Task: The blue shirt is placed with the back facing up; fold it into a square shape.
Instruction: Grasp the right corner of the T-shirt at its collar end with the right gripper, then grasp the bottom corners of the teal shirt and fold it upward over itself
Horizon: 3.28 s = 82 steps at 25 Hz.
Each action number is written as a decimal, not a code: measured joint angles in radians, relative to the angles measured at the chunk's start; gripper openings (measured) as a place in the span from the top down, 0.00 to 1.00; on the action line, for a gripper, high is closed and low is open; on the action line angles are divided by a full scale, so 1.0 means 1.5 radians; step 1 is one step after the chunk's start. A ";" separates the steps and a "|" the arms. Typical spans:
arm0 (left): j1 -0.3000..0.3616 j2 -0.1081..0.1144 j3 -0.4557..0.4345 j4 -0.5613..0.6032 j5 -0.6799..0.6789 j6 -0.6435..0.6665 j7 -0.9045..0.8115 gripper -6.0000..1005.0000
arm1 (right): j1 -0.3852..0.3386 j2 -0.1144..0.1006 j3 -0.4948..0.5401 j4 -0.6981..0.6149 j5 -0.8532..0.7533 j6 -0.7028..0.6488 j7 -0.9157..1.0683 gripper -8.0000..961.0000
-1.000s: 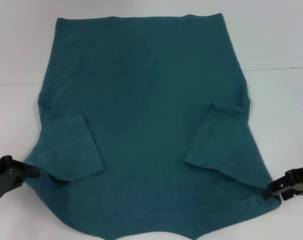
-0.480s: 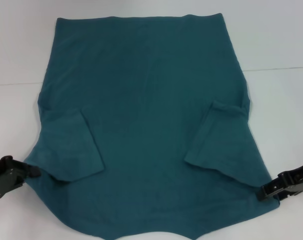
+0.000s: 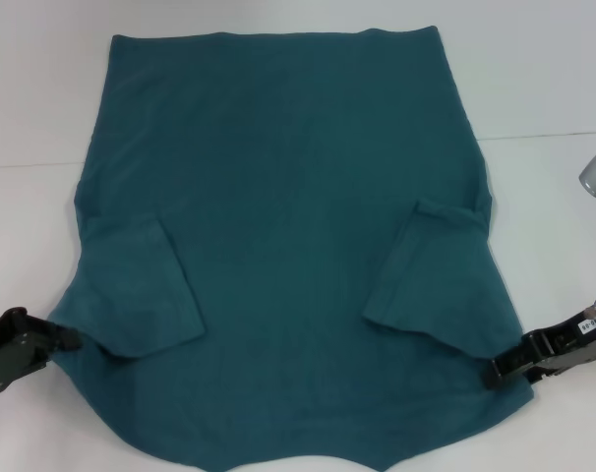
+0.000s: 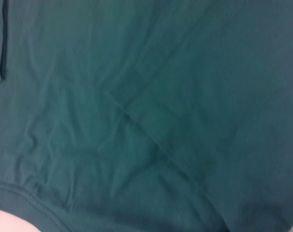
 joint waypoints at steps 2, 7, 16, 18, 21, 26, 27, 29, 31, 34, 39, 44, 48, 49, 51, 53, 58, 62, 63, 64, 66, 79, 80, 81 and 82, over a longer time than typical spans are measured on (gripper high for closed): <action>0.000 0.000 -0.001 0.000 0.000 0.000 0.000 0.94 | 0.001 0.000 0.002 0.000 0.000 0.000 0.001 0.28; -0.001 0.000 0.000 -0.001 0.000 0.000 0.000 0.94 | 0.002 0.000 0.006 0.000 -0.002 -0.001 0.003 0.29; -0.003 0.000 0.001 -0.001 0.000 0.000 0.000 0.93 | 0.003 -0.004 0.003 0.000 -0.004 -0.008 0.003 0.65; -0.003 0.000 0.001 -0.001 0.000 0.000 0.000 0.93 | 0.002 -0.006 0.003 -0.001 -0.004 -0.010 0.003 0.75; -0.002 0.001 0.002 -0.001 0.001 0.008 0.001 0.93 | 0.002 -0.009 0.003 -0.006 -0.005 -0.020 0.003 0.82; -0.004 0.009 0.004 0.005 0.008 0.055 0.019 0.93 | 0.005 -0.022 0.006 -0.010 -0.005 -0.054 -0.002 0.94; -0.005 0.012 0.006 0.010 0.013 0.071 0.022 0.93 | 0.007 -0.026 0.006 -0.010 -0.005 -0.065 -0.002 0.94; -0.006 0.013 0.011 0.019 0.024 0.094 0.022 0.93 | 0.009 -0.033 0.008 -0.016 -0.003 -0.096 -0.006 0.94; -0.006 0.013 0.017 0.028 0.039 0.113 0.022 0.93 | 0.009 -0.035 0.009 -0.033 -0.001 -0.127 -0.009 0.94; -0.001 0.010 0.027 0.040 0.065 0.144 0.021 0.92 | 0.007 -0.035 0.009 -0.059 -0.001 -0.173 -0.016 0.94; 0.025 -0.001 0.043 0.073 0.090 0.209 0.029 0.92 | 0.002 -0.032 0.010 -0.072 -0.002 -0.259 -0.048 0.94; 0.063 -0.010 0.046 0.115 0.105 0.274 0.031 0.92 | -0.016 -0.027 0.010 -0.067 -0.004 -0.293 -0.070 0.94; 0.080 -0.011 0.043 0.121 0.116 0.296 0.033 0.92 | -0.034 -0.031 0.013 -0.059 -0.002 -0.293 -0.083 0.94; 0.082 -0.011 0.043 0.121 0.116 0.302 0.036 0.92 | -0.036 -0.033 0.018 -0.056 -0.001 -0.293 -0.086 0.94; 0.081 -0.012 0.041 0.121 0.111 0.314 0.042 0.92 | -0.039 -0.036 0.033 -0.053 0.000 -0.294 -0.092 0.94; 0.072 -0.008 0.038 0.117 0.086 0.331 0.051 0.92 | -0.041 -0.039 0.064 -0.054 0.001 -0.294 -0.102 0.94; 0.008 0.017 0.037 0.070 0.011 0.352 0.055 0.91 | -0.030 -0.052 0.161 -0.059 0.032 -0.292 -0.142 0.94; -0.051 0.034 0.038 0.032 -0.008 0.313 0.015 0.91 | -0.024 -0.057 0.205 -0.057 0.079 -0.242 -0.126 0.94; -0.067 0.038 0.037 0.025 -0.009 0.292 -0.001 0.91 | -0.024 -0.057 0.215 -0.057 0.089 -0.226 -0.117 0.94; -0.081 0.042 0.034 0.018 -0.009 0.267 -0.015 0.91 | -0.024 -0.058 0.225 -0.057 0.100 -0.207 -0.108 0.94; -0.100 0.049 0.028 0.004 -0.012 0.233 -0.033 0.91 | -0.024 -0.059 0.239 -0.056 0.119 -0.174 -0.093 0.93; -0.196 0.091 0.085 -0.080 -0.010 -0.052 -0.061 0.90 | -0.006 -0.052 0.237 -0.047 0.189 0.042 -0.038 0.91; -0.201 0.090 0.106 -0.090 -0.005 -0.079 -0.062 0.90 | 0.000 -0.049 0.219 -0.041 0.188 0.063 -0.038 0.91; -0.205 0.089 0.118 -0.096 -0.001 -0.098 -0.062 0.90 | 0.007 -0.046 0.195 -0.031 0.186 0.084 -0.038 0.91; -0.210 0.085 0.143 -0.105 0.005 -0.125 -0.061 0.90 | 0.013 -0.044 0.172 -0.019 0.186 0.106 -0.038 0.91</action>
